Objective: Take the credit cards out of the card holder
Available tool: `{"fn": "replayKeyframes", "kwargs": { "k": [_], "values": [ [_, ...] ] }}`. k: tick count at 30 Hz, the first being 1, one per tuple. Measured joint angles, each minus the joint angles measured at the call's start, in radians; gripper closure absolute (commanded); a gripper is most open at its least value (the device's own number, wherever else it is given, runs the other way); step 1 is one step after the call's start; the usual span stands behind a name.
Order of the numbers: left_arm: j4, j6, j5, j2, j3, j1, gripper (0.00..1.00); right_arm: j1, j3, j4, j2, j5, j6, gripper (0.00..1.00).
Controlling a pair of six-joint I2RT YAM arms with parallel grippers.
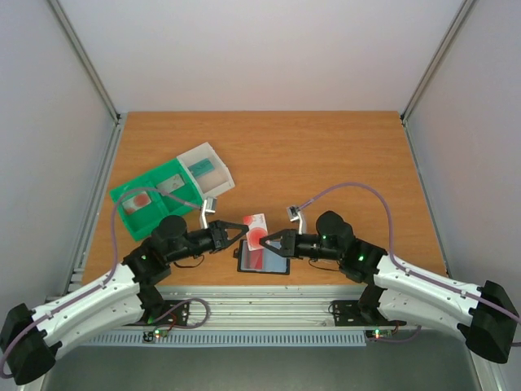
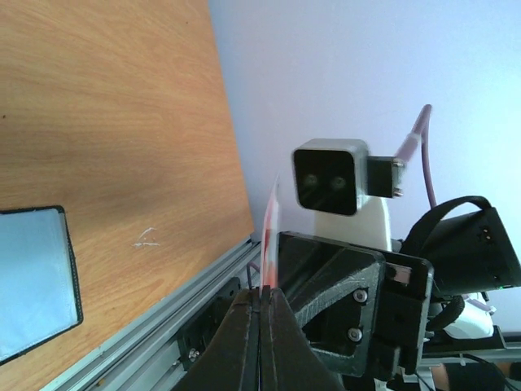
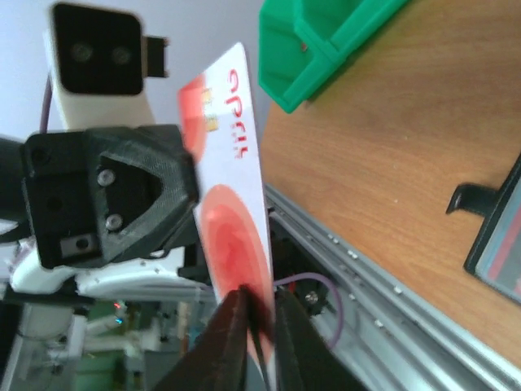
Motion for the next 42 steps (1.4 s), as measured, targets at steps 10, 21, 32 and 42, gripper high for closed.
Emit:
{"fn": "replayKeyframes", "kwargs": {
  "k": [10, 21, 32, 42],
  "values": [
    [-0.039, 0.046, 0.104, -0.003, 0.011, 0.000, 0.52, -0.001, 0.046, -0.181, -0.098, -0.089, -0.201, 0.99],
    [-0.302, 0.282, 0.372, -0.115, 0.096, 0.000, 0.51, -0.001, 0.167, -0.515, -0.201, -0.365, -0.444, 0.99],
    [-0.302, 0.341, 0.518, -0.113, 0.080, 0.000, 0.46, -0.001, 0.246, -0.609, -0.177, -0.508, -0.505, 0.99],
    [-0.182, 0.322, 0.589, -0.079, 0.064, 0.000, 0.67, -0.001, 0.244, -0.599, -0.097, -0.542, -0.509, 0.99]
  ]
}}
